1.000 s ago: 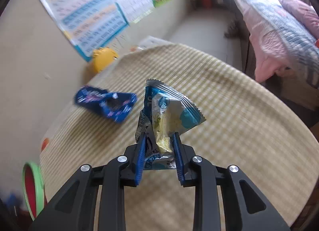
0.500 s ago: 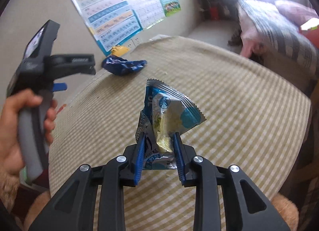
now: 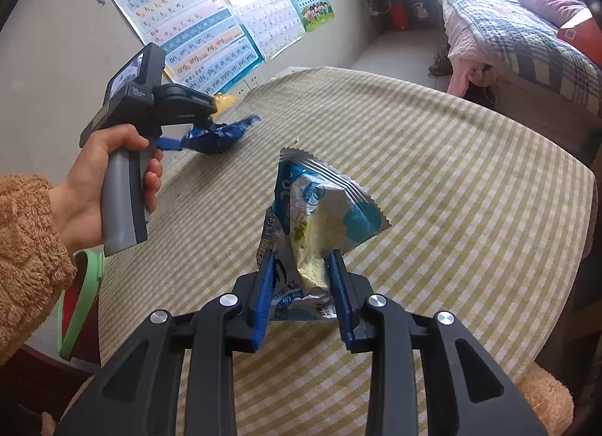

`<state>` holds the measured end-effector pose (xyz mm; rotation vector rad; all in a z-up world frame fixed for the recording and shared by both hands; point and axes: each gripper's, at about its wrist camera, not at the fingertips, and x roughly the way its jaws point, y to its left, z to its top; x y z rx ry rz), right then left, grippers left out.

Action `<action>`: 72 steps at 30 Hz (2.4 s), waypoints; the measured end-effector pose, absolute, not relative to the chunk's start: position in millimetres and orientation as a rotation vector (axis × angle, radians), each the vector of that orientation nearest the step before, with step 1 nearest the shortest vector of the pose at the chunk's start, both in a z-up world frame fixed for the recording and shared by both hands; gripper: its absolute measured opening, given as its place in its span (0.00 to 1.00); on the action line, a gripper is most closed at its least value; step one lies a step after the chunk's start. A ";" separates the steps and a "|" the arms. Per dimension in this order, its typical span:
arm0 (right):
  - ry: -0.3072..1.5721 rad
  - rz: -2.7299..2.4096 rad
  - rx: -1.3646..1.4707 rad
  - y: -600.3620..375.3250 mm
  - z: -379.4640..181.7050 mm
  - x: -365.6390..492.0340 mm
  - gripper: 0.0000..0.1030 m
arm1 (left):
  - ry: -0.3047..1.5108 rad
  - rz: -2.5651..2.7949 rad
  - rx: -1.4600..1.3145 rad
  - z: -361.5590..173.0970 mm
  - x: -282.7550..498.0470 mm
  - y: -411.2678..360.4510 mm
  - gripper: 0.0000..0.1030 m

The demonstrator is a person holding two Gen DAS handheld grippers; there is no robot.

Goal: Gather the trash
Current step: 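Grasp the dark blue Oreo wrapper with the left gripper while the right holds its wrapper, then carry the Oreo wrapper and snack wrapper toward the red bucket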

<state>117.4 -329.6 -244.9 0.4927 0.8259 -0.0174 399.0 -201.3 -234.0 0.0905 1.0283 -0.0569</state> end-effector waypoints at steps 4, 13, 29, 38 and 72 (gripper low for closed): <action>0.818 -0.029 0.495 -331.6 -242.6 116.1 0.28 | 1.059 -0.062 0.070 -233.6 393.0 -194.3 0.14; 0.812 -0.039 0.429 -320.7 -239.0 115.1 0.28 | 1.048 -0.097 0.011 -204.9 332.5 -148.7 0.06; 0.876 0.035 0.281 -266.6 -221.7 112.0 0.28 | 1.161 -0.047 -0.107 -216.0 174.7 -16.8 0.06; 0.879 0.067 0.222 -235.6 -204.9 97.1 0.28 | 1.098 -0.048 -0.101 -207.0 154.9 0.7 0.06; 0.912 0.093 0.133 -209.4 -196.0 96.3 0.28 | 1.127 -0.127 -0.187 -218.4 153.1 17.1 0.02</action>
